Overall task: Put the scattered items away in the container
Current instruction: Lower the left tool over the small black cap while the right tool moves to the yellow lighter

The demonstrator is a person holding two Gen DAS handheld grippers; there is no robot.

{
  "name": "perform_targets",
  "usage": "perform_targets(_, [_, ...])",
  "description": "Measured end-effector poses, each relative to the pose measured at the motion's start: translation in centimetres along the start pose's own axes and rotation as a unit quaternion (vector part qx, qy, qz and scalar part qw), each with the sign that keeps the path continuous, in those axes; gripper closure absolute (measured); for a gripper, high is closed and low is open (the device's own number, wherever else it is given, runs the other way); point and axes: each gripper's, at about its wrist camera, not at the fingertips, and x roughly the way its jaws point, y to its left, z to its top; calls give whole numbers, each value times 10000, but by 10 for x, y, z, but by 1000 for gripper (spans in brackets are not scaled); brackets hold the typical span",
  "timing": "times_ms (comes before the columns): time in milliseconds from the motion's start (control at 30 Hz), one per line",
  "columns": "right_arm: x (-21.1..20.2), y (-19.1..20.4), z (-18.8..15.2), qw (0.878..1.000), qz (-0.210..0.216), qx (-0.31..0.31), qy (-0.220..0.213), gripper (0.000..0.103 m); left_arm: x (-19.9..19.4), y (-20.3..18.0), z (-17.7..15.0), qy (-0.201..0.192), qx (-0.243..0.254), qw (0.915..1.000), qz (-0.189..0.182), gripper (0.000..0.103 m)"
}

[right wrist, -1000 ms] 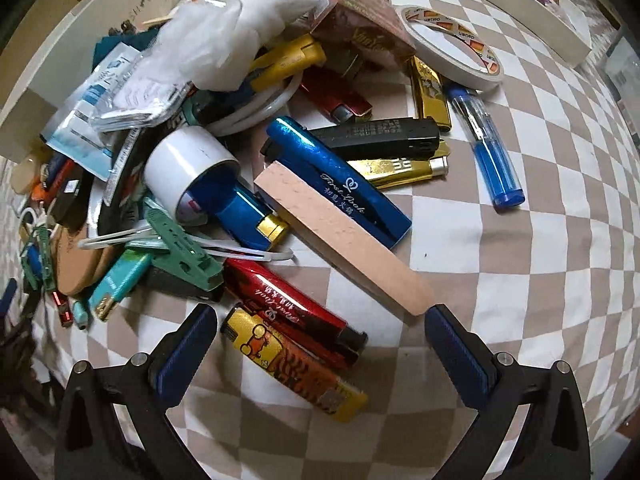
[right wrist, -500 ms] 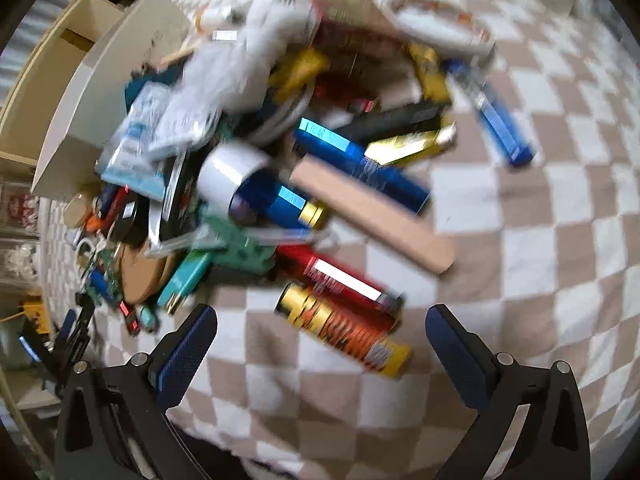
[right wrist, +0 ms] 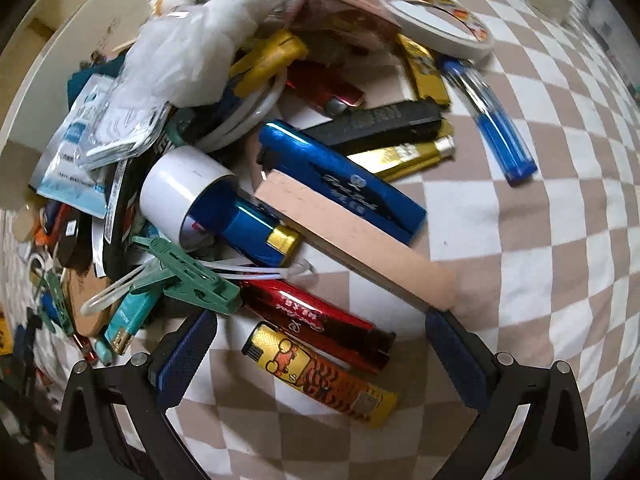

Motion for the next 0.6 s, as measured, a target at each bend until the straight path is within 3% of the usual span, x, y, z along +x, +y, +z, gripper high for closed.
perform_targets(133, [4,-4,-12,9977,-455,-497,77,0,9,9,7,56,-75,9997,227,0])
perform_targets(267, [-3,-21,-23,9970,-438,-629,71,0,13,26,7,119,-119,9990,409,0])
perform_targets(400, [-11,-45,-31,9967,-474,-642,119,0,11,41,5,141,-275,9989,349,0])
perform_targets(467, [-19,-60,-35,9978,-378,-533,131,0,10,44,5,119,-268,9991,315,0])
perform_targets(600, [-47,-94,-41,9995,255,-172,21,0,8,45,3,160,-261,9994,184,0])
